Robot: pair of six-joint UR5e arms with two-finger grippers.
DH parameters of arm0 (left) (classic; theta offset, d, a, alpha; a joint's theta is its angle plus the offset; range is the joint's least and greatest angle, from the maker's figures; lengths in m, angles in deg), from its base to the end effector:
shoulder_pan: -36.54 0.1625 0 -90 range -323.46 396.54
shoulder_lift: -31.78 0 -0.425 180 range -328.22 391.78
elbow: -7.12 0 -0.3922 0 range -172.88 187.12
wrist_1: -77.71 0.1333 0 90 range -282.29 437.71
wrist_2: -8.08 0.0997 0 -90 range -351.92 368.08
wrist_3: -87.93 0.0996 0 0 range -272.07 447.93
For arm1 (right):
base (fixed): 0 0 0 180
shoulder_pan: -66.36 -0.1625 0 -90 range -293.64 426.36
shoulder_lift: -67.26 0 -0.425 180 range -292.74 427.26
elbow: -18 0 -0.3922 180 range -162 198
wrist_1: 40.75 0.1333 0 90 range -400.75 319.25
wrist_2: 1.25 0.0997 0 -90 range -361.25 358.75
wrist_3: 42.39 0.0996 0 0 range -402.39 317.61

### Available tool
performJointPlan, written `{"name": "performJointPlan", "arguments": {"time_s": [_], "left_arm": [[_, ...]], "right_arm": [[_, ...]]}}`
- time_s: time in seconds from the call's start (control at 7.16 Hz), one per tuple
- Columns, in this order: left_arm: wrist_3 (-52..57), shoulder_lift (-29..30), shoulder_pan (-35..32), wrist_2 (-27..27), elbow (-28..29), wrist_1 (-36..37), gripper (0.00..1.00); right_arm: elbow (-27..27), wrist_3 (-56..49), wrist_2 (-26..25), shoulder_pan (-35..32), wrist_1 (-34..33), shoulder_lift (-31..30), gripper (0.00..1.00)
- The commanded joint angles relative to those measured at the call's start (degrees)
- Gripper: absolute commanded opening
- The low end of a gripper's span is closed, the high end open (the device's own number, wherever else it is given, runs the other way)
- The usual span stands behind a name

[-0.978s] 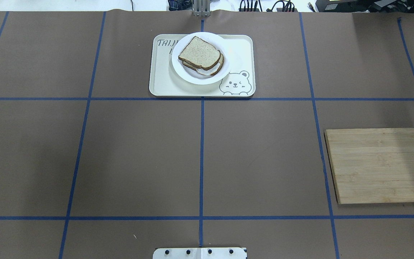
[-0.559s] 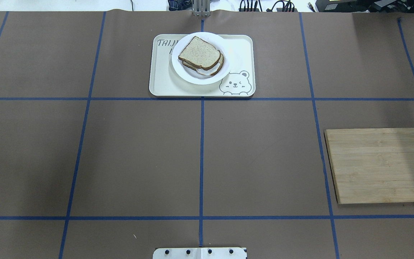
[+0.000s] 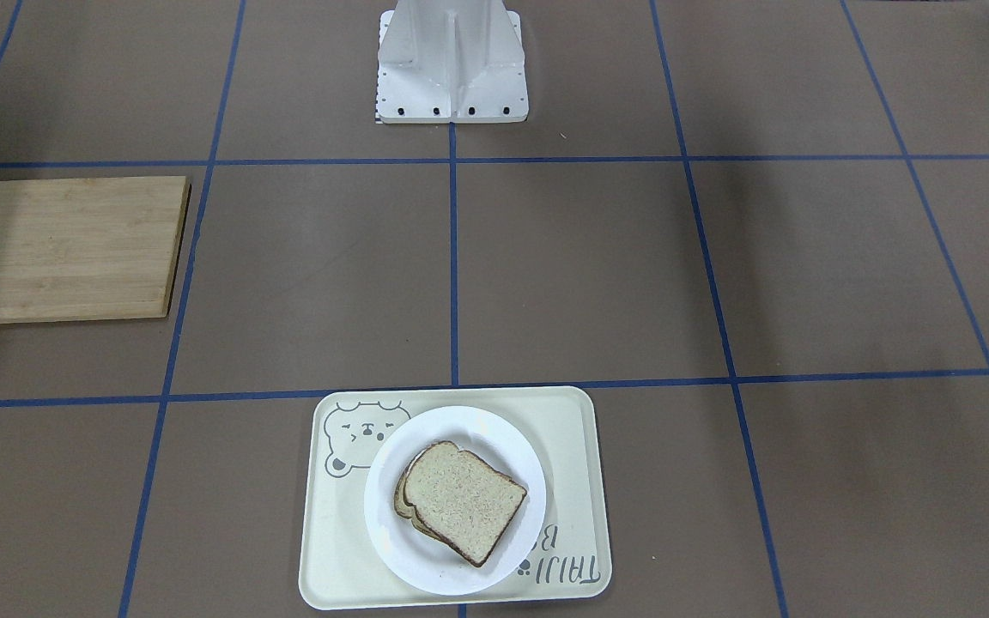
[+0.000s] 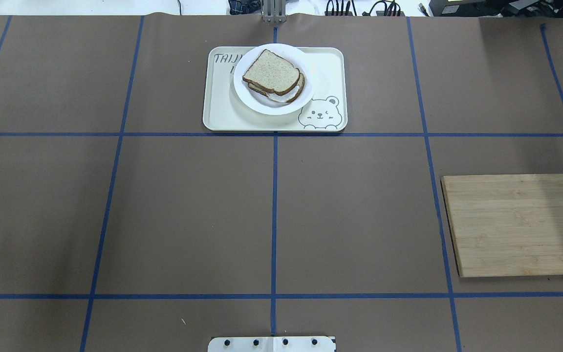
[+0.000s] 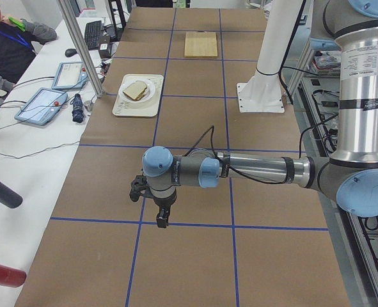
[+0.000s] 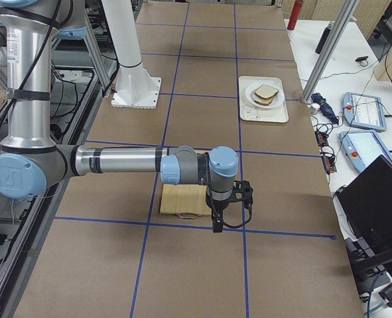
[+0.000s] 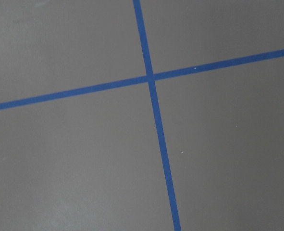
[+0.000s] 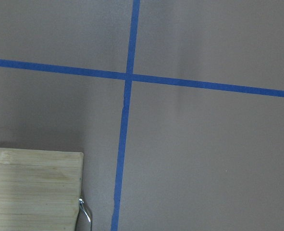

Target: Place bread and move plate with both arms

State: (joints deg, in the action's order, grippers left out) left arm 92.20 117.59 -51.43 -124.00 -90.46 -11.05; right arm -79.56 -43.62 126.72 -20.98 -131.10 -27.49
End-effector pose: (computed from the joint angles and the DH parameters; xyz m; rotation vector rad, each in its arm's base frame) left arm -0.0501 -0.4649 0.6333 0.0502 0.7340 0.1187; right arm 0.0506 -0.4624 0.6410 0.0331 -0.6632 -0.0796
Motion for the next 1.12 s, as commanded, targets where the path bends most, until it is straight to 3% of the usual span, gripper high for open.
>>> {"name": "performJointPlan", "arguments": {"time_s": [0.0, 0.98], "left_arm": [[0.0, -1.3, -0.5, 0.2, -2.4, 0.0, 0.99], [0.2, -1.5, -0.5, 0.0, -2.5, 0.0, 0.99]], "right_arm": [[0.0, 0.0, 0.0, 0.0, 0.1, 0.0, 1.00], [0.1, 0.8, -0.2, 0.1, 0.4, 0.0, 1.00]]}}
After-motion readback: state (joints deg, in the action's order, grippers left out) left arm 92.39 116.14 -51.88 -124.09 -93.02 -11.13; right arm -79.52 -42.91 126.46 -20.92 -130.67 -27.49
